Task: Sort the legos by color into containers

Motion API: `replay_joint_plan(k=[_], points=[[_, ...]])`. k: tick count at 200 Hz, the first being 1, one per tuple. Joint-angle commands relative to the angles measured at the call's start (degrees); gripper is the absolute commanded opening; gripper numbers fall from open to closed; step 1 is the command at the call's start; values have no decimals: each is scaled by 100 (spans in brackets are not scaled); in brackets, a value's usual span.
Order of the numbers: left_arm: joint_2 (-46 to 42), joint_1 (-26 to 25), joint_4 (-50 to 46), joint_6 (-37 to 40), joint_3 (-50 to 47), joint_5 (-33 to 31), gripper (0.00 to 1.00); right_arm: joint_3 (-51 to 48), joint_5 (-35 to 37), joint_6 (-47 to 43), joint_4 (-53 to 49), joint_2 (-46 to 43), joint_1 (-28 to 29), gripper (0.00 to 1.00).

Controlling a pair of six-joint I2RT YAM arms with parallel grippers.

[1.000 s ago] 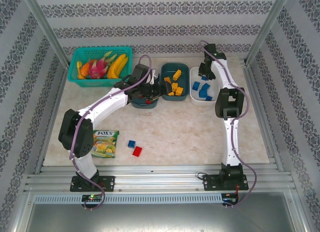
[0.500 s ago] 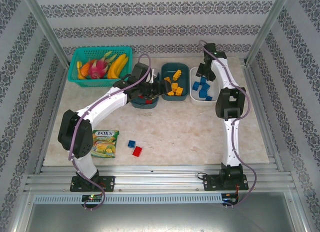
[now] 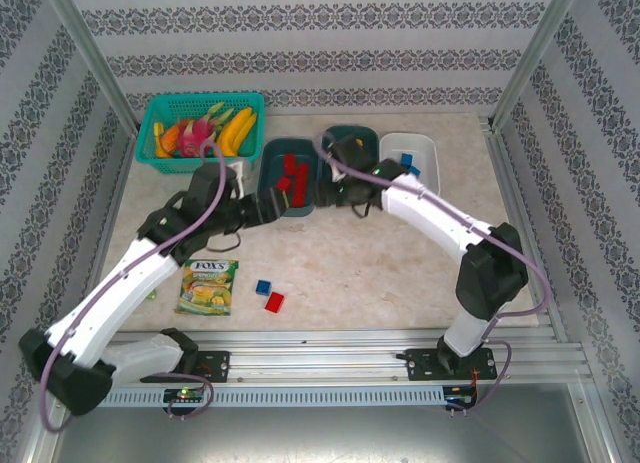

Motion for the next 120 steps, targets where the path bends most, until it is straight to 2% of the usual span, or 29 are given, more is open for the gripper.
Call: replay_joint_plan(k=[1, 31, 48, 82, 120], points=[[-747, -70, -948, -46, -444, -413, 80, -415, -264, 98, 405, -128, 759, 64], [-1914, -70, -1695, -376, -853, -552, 80, -587, -617, -360, 608, 158, 1668, 66], [-2472, -70, -2150, -579, -958, -663, 80, -438, -522, -603, 436, 518, 2039, 69], [-3314, -70, -2959, -923, -886, -806, 80, 218, -132, -1002, -27, 1316, 2451, 77], [-3928, -70, -3617, -1147, -763, -961, 80, 1108, 299, -1320, -605, 2147, 2678, 79]])
